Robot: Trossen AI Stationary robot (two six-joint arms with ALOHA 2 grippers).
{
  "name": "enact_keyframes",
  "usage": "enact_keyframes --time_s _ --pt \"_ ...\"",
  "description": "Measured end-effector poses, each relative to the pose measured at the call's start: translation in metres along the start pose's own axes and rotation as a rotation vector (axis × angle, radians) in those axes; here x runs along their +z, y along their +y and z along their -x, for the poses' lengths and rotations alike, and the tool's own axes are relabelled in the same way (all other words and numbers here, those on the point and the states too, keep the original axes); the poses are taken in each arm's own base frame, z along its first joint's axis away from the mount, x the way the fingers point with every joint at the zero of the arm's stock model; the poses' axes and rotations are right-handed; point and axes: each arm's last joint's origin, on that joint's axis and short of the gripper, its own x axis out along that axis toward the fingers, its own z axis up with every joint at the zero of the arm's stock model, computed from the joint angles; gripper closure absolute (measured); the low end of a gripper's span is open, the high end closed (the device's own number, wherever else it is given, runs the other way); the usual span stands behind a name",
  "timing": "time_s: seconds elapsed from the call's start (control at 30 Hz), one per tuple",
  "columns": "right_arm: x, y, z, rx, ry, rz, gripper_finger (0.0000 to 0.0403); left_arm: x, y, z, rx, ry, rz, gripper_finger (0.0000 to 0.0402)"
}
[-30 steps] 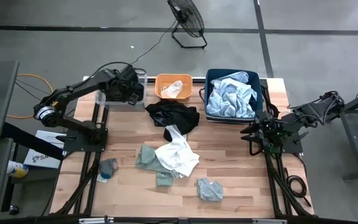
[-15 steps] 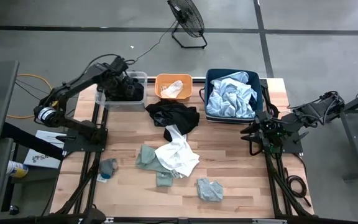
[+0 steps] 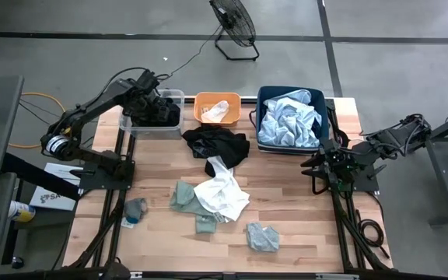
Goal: Pick & Place Cloths
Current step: Put the black underwear into the transparent bin
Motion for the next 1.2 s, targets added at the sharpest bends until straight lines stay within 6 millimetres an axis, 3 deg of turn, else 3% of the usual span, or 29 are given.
enact_keyframes --time_s 0.1,0.23,0.4,0.63,1.2 --pt "0.0 0.0 0.0 0.0 0.0 0.0 0.0279 -0.002 0.001 0.006 -0.016 -0.023 0.0 0.018" --pt "0.0 0.0 0.0 0.0 0.0 0.0 0.0279 -0.003 0.0 0.023 -0.058 -0.076 -0.033 0.0167" --pt "0.0 0.0 0.0 0.0 0.0 0.0 0.0279 -0.002 -0.004 0.053 -0.109 -0.183 -0.117 0.0178" --pt "0.0 0.0 0.0 0.0 0.0 0.0 0.0279 -0.008 -0.025 0.085 -0.179 -0.285 -0.276 0.0201" --pt "0.0 0.0 0.0 0.0 0.0 0.0 0.0279 -0.047 -0.088 0.1 -0.368 -0.321 -0.531 0.0215"
